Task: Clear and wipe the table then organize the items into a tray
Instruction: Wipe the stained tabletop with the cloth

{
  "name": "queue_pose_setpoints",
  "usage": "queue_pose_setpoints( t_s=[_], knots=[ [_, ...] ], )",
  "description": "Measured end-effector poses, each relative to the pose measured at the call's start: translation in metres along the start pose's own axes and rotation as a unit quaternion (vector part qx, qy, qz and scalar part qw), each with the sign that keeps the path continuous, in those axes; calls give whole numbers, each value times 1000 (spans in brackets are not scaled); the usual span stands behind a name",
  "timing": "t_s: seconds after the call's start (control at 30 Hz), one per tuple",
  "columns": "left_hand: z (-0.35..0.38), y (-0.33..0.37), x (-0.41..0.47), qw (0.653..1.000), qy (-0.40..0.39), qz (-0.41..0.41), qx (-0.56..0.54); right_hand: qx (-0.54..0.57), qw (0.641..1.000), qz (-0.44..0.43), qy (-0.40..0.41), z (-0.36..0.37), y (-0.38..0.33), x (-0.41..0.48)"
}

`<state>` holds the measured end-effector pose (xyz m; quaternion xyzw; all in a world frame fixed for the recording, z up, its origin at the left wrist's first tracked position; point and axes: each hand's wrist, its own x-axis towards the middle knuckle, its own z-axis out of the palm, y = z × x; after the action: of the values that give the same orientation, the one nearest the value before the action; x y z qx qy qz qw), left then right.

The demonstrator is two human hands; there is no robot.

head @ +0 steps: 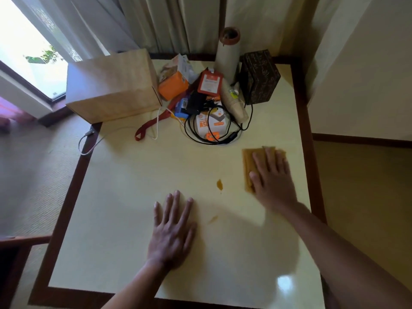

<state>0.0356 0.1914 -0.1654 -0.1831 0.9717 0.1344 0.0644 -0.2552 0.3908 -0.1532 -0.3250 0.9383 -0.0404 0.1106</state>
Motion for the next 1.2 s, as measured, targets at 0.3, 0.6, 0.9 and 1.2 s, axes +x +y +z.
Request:
queue_pose_setpoints(
  t_s=[0.3,0.6,0.9,1.2],
  knots=[
    [-2,0,2,1000,-8,4,8,33,998,46,10,13,-79,-24],
    [1,-3,2,1000,12,-2,-5,23,1000,-7,-5,20,-125,-9],
    [5,-8,0,999,34,9,-17,33,995,-93,-36,40,-133,-129],
    [6,-3,3,999,41,-9,-19,13,994,107,5,2,-5,0]
  ],
)
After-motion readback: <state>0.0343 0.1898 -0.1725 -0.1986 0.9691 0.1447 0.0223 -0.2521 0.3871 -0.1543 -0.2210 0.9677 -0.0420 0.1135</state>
